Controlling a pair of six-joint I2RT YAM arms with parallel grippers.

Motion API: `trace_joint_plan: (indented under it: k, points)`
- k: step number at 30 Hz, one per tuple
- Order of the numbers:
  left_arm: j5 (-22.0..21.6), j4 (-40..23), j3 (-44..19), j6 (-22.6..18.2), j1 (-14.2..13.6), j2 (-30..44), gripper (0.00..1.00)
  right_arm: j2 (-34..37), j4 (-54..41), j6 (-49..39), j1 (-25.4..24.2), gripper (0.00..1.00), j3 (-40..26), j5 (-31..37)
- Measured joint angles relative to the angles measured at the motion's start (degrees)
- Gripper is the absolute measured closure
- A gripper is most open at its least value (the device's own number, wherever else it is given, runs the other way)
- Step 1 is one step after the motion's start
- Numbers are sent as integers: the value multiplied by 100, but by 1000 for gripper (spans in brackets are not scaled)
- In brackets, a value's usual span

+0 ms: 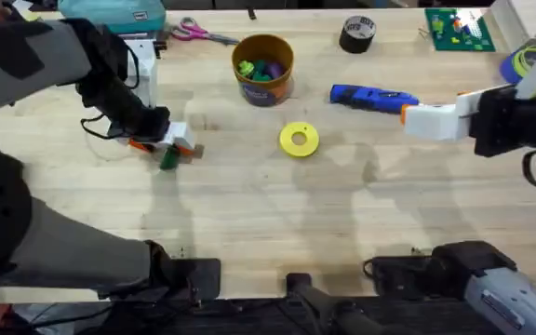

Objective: Pick up the gripper from the table and insert it into the empty holder that is missing its gripper. Then pick up a screw, insert it into the mounting hole, and use the screwdriver to tighten it. Finally, clean up the table by picking up the vegetable and placing it into the bucket.

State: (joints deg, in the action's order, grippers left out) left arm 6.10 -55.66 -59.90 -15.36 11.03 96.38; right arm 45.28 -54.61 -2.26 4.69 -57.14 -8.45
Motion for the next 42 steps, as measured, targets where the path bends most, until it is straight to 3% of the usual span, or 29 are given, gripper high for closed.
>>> trace_joint_plan:
  k: [4, 6, 9, 10, 22, 30, 34, 37, 42]
  points:
    - [-7, 24, -2, 23, -2, 12, 362, 0, 0, 16, 0, 6, 0, 0]
    - [3, 20, -2, 35, -2, 33, 533, 0, 0, 17, 0, 6, 0, 0]
    - [1, 31, -6, 38, -2, 42, 894, 0, 0, 17, 0, 5, 0, 0]
    - [11, 45, -15, 21, 0, 35, 966, 0, 2, 17, 0, 5, 0, 0]
    - [29, -43, -114, 146, -2, 44, 986, 0, 7, 17, 0, 5, 0, 0]
    - [396, -175, -1188, 464, -77, -379, 986, 0, 9, 17, 0, 6, 0, 0]
    - [509, -102, -1838, 605, -427, -779, 986, 0, 10, 17, 0, 6, 0, 0]
    - [556, 191, -2178, 697, -853, -895, 986, 0, 11, 17, 0, 5, 0, 0]
    - [623, 1019, -2247, 930, -1635, -861, 986, 0, 11, 17, 0, 6, 0, 0]
